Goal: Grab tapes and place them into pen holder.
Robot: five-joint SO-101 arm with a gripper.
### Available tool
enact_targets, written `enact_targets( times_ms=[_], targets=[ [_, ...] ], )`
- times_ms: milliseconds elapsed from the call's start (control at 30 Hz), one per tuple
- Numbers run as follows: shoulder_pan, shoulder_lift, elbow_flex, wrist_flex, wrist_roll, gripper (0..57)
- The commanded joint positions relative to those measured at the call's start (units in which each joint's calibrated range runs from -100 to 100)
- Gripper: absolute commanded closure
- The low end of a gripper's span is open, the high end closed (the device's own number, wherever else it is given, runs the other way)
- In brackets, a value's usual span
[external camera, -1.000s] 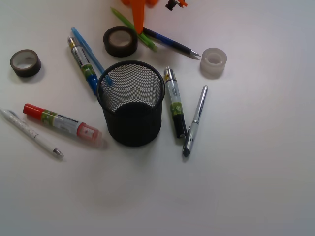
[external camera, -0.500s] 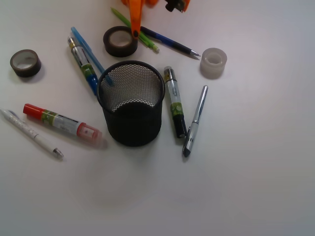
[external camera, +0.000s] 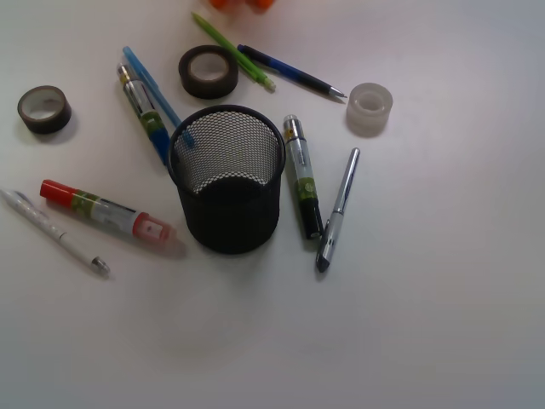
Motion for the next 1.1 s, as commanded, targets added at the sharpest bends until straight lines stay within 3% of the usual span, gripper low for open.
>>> enact_targets(
  times_ms=[0,267,500,1067],
  targets=[
    [1.9,28.0,-14.6,3.3,-6.4,25.5],
    [2.3,59.9,-43.4,15.5,-8.7,25.5],
    [9.9,75.2,-59.9,26.9,-12.3,25.6],
    [6.0,82.7,-68.3,34.6,-16.8,25.7]
  ],
)
